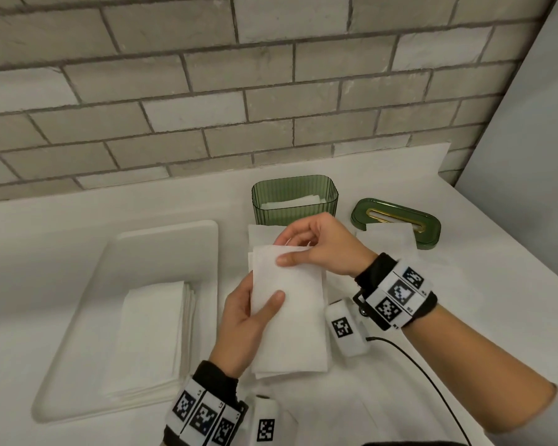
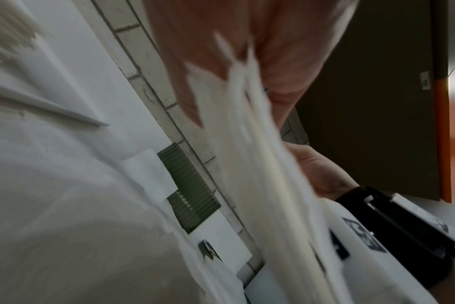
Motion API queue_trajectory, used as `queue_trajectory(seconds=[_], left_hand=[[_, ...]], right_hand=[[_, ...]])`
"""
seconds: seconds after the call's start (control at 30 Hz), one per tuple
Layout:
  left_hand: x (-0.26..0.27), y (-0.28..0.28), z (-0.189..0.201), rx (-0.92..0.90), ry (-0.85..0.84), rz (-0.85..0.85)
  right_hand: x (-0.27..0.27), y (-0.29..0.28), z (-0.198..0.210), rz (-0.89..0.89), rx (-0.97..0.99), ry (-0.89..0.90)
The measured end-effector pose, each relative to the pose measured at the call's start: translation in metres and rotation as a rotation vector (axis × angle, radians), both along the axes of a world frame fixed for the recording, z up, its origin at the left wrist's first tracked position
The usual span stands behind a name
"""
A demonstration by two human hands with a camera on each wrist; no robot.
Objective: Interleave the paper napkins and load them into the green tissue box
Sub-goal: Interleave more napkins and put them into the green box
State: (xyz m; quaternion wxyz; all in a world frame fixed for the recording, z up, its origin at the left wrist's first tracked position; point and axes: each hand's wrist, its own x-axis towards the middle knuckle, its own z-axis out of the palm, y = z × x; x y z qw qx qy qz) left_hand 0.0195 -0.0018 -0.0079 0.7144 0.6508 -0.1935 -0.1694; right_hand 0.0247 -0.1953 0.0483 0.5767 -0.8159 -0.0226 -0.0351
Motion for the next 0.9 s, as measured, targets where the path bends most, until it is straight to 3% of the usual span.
queue_trajectory(seconds=[0.17,0.33,0.47,0.6,0.73,0.9], left_hand=[[0.010,0.030,-0.009,0.035,-0.026,0.276],[0.018,0.060,-0.007,0.042,-0.040,0.448],[0.018,0.058,-0.009,0.114,-0.125,0.497],[0.016,0.052,-0.011,0.029,-0.123,0.393],[0.011,0.048,-0.010,0.117,-0.214,0.373],[0.012,0.052,-0.015,0.123,-0.117,0.361]], right_hand=[[0.001,-0.027,-0.013,-0.103,0.002,0.014],[0.003,-0.081,-0.045,-0.231,-0.281,0.511],[-0.002,-0.082,-0.053,-0.132,-0.396,0.668],[-0.009,-0.060,-0.063,-0.078,-0.567,0.654],[-0.013,-0.047,-0.075,-0.101,-0.690,0.613],[-0.017,-0.046,-0.065,-0.184,-0.679,0.382]])
